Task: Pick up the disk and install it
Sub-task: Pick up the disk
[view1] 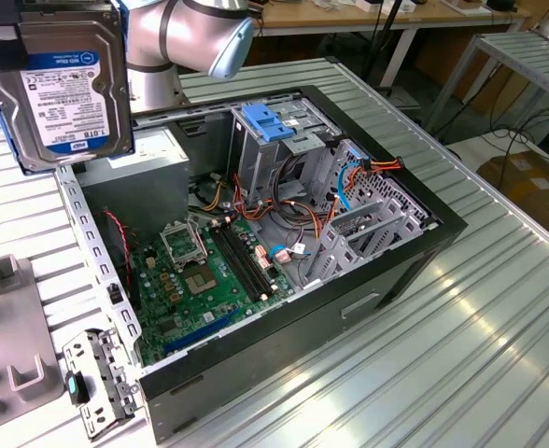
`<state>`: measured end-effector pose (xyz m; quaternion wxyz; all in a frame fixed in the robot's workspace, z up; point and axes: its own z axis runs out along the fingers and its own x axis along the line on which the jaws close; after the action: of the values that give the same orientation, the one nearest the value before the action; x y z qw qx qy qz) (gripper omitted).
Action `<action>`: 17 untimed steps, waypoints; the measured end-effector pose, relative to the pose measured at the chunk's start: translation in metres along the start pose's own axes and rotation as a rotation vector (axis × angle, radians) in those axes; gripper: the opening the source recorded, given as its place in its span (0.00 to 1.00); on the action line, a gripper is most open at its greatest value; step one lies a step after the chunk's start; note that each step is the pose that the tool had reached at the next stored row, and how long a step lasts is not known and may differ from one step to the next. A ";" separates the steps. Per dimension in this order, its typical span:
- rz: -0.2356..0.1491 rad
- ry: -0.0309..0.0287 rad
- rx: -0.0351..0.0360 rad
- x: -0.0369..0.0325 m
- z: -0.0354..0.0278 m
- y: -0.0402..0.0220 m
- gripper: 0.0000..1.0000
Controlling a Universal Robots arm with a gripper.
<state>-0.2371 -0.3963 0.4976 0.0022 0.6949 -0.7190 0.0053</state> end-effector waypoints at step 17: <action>0.002 0.0000 -0.0016 0.0138 0.0008 -0.0446 0.37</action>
<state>-0.1930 -0.4116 0.4972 0.0028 0.6941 -0.7198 0.0047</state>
